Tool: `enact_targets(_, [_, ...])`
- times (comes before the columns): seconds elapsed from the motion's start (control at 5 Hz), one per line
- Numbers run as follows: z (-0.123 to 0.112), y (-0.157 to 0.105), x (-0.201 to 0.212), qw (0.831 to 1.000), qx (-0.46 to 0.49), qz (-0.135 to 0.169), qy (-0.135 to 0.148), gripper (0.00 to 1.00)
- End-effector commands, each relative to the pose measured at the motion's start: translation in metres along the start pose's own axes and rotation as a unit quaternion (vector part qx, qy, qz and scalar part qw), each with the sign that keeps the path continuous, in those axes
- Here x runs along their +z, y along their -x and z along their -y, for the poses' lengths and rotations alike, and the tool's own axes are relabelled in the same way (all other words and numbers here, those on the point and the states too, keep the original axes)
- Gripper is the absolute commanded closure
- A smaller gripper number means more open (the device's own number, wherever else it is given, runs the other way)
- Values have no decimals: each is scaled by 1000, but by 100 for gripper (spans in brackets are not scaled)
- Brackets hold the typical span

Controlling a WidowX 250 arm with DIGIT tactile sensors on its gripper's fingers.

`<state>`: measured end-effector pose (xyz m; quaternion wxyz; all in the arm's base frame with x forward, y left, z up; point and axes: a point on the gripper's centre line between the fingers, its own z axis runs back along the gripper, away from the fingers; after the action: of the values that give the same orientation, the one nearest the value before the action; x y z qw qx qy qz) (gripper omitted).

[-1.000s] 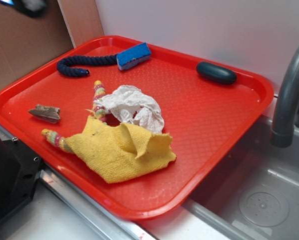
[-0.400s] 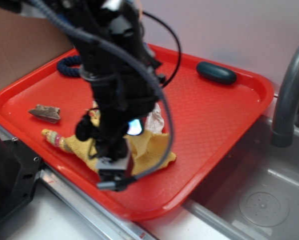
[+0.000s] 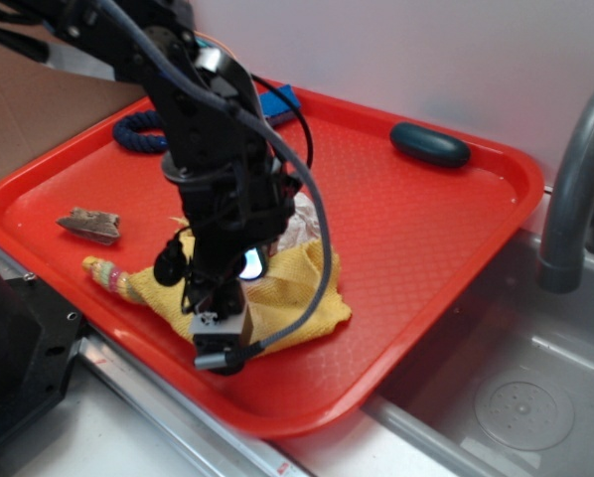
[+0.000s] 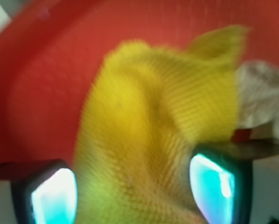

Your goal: Grab the yellow cloth.

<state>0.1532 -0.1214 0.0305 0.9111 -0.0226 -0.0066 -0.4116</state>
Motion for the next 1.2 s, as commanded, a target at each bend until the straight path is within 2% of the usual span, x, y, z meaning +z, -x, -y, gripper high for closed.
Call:
enact_targets(0.0, [9,16,-14,999,22,-2,32,0])
enact_targets(0.2, [9,18,-12,999,27,-6,24,100])
enact_targets(0.4, [6,19,0,999,38,17,19,100])
enact_targets(0.6, [0,26,18,997,66,24,9,100])
enact_targets(0.8, [-7,38,44,993,120,12,-10,100])
enact_targets(1.0, [-11,45,70,985,170,-13,-28,100])
